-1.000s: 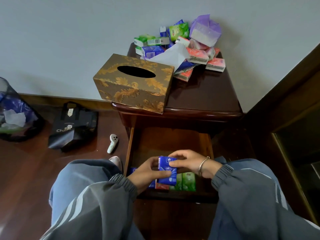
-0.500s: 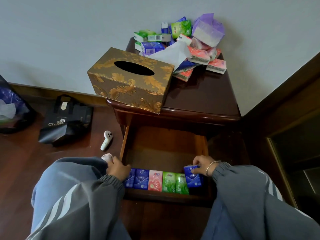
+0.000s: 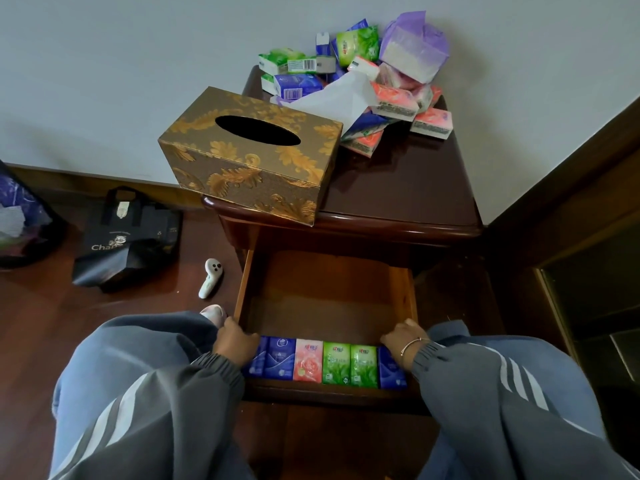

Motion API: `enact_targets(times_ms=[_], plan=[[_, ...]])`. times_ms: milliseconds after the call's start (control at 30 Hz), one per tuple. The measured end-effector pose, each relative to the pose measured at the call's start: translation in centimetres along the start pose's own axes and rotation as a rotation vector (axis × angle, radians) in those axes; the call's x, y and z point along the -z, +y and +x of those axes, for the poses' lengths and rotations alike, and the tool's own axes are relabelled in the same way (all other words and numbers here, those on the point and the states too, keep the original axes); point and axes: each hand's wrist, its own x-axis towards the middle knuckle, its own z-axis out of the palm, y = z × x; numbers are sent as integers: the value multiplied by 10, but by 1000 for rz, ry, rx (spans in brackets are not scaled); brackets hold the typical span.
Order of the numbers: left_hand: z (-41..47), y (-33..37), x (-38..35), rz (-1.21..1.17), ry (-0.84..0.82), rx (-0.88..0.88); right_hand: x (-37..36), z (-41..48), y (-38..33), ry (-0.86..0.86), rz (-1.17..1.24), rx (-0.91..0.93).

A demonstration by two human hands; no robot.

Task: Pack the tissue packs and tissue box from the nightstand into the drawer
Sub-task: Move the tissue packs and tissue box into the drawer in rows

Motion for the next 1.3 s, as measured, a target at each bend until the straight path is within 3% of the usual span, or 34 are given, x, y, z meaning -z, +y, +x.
enact_targets(times_ms=[333,467,600,700,767,833,933,1100,1300], plan=[[-5,0,8,47,-56,-8,5,-9,-15,-106,125,44],[-16,4,15,76,-4,-87,31,-36,-14,-15,306,99],[-49,31,22,201,76,-299,78,-92,9,327,578,257],[-93,68,29,321,-11,-537,112,-133,45,738,835,286],[-123,99,38,381,-135,-745,129,-141,72,1039,881,192],[-150,132,50,428,-206,-927,144,-130,100,1197,883,25],[-173,184,68,421,-131,-1109,163,-98,128,1099,884,-195],[-154,264,85,427,211,-1259,173,-46,126,785,760,-356],[-90,350,81,705,517,-1228,168,-32,120,858,684,-402]])
